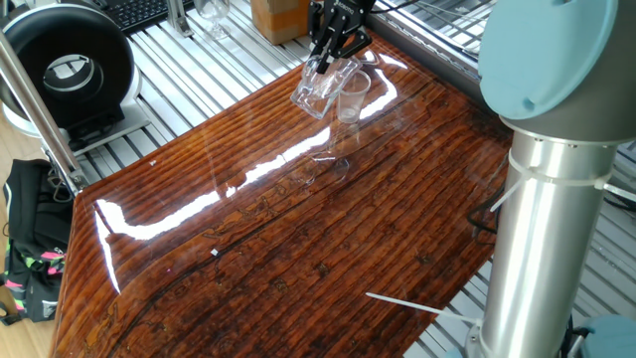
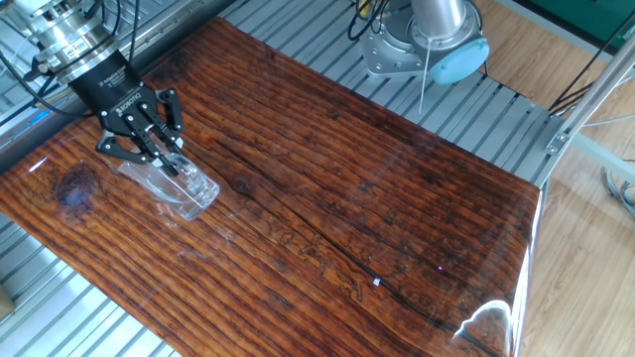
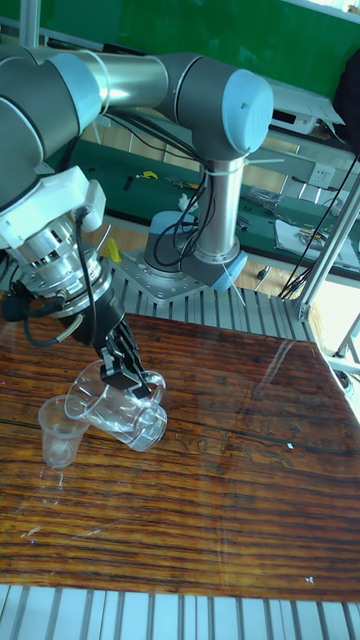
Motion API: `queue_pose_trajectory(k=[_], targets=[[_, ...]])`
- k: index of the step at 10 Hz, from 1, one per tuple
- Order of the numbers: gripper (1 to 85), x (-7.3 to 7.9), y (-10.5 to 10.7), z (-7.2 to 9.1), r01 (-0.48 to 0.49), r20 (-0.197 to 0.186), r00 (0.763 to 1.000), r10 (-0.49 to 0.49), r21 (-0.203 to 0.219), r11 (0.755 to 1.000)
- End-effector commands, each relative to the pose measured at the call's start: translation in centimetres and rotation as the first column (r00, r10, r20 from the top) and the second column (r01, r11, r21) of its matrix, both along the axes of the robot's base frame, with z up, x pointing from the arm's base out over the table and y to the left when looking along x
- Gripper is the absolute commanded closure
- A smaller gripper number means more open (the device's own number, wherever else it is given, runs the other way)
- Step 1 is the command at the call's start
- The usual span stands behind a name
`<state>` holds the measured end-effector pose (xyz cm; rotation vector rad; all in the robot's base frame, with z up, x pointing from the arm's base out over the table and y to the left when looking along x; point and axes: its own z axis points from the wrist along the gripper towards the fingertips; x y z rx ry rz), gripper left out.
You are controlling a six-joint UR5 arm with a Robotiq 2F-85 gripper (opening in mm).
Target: Pour the water from one cup into another empty cup
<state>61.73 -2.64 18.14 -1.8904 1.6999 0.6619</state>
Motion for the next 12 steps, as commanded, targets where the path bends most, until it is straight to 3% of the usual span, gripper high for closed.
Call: queue_pose_trajectory(k=[1,12], targets=[[84.0,0.31,0.18,0.34,0.004,0.003,1.0,-0.004,0.026,1.0],[84.0,0.28,0.58,0.82,0.01,-0.004,1.0,-0.01,0.063,0.998]])
